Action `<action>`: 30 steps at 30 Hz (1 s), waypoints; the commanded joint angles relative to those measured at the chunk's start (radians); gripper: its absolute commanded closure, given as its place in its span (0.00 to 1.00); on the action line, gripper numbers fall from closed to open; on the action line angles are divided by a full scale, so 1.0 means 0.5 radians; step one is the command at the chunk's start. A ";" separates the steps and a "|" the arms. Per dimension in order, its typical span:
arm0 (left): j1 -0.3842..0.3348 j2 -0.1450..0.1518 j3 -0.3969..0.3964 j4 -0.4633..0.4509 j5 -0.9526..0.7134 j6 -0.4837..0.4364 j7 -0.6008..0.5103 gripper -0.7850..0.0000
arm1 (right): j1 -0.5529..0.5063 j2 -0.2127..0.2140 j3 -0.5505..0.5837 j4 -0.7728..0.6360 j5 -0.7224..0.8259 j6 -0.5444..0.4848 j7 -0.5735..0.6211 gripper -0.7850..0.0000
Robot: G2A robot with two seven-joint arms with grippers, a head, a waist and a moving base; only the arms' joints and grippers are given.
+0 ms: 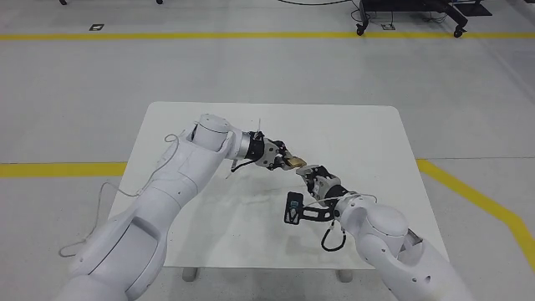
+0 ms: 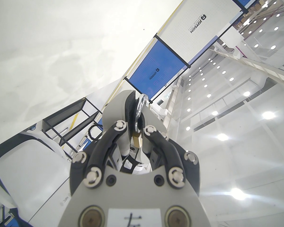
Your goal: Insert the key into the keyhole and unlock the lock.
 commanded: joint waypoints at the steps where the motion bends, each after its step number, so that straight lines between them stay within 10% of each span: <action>1: 0.003 -0.001 0.002 -0.003 0.004 0.001 -0.002 1.00 | 0.006 -0.004 -0.007 0.010 0.000 0.002 0.002 1.00; 6: 0.007 -0.002 0.000 -0.007 0.011 -0.005 -0.007 1.00 | 0.031 -0.017 -0.040 0.027 -0.016 0.006 0.014 1.00; 8: 0.003 -0.001 -0.008 -0.001 0.006 -0.008 -0.014 1.00 | 0.035 -0.020 -0.042 0.023 -0.021 0.003 0.017 0.50; 9: -0.001 0.001 -0.018 0.004 -0.001 -0.020 -0.018 1.00 | 0.032 -0.020 -0.039 0.007 -0.023 0.005 0.013 0.00; 17: 0.004 0.006 -0.077 0.011 -0.066 -0.159 -0.056 1.00 | -0.092 0.002 0.112 -0.167 0.049 0.074 -0.213 0.00; 22: 0.033 0.006 -0.179 0.047 -0.175 -0.548 0.015 1.00 | -0.275 0.035 0.356 -0.313 0.213 0.087 -0.444 0.00; 30: 0.038 0.005 -0.203 0.052 -0.225 -0.570 0.009 1.00 | -0.275 0.035 0.356 -0.313 0.213 0.087 -0.444 0.00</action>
